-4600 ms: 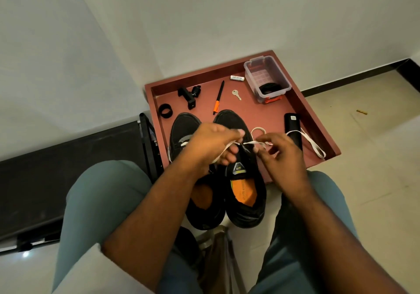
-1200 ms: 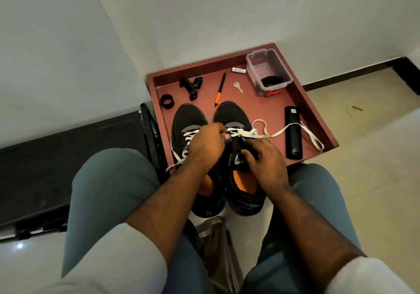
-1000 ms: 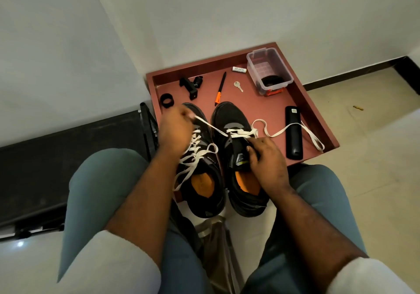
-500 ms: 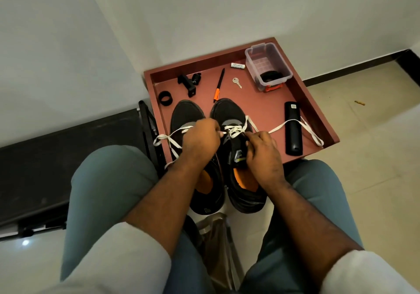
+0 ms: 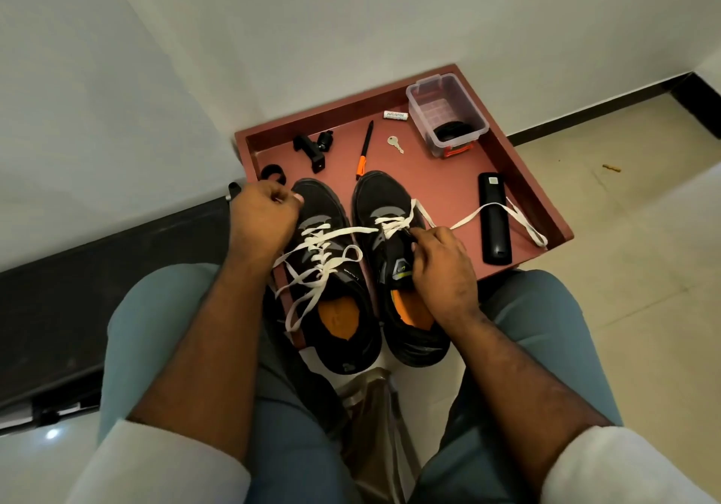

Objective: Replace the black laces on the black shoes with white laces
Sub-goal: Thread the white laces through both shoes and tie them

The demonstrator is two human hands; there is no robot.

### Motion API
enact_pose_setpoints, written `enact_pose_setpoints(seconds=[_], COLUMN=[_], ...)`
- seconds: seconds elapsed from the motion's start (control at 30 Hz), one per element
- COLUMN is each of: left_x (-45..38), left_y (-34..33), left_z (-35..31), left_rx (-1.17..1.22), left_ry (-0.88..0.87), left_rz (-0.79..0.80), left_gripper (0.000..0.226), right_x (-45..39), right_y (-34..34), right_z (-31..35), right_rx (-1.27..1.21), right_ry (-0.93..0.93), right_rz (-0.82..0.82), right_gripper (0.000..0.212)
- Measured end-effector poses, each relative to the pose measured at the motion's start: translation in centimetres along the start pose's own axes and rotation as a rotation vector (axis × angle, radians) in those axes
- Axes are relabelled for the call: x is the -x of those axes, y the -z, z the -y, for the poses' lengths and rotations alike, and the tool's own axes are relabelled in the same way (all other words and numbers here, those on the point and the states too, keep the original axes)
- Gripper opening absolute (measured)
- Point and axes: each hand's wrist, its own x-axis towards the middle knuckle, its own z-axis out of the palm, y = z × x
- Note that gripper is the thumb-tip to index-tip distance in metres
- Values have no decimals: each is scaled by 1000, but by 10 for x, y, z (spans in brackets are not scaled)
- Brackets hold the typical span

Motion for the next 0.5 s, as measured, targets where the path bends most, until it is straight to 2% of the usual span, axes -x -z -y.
enact_pose_setpoints(seconds=[0.07,0.13,0.23,0.3,0.43,0.5], left_x=[13,26,45,49,38,35], left_y=[-12,-25,-46,-57,-59,-56], left_z=[-11,-22,-31,-29,-18,-16], left_rx=[207,411,502,494,429,413], left_ry=[41,73,17,32,67,55], left_rz=[81,274,496,519,453,461], left_gripper=[20,30,44,49,51,47], right_x=[1,1,0,0,-9,-18], right_y=[-1,-1,-2,-2,0,3], right_z=[0,0,-1,-2,-3,0], right_rx=[-22,-20,-23,-48,34,-59], right_ry=[-7,-6,-2,36,211,176], right_rz=[-15,-14,-14,-20,42,88], right_gripper=[35,35,35,37,43,47])
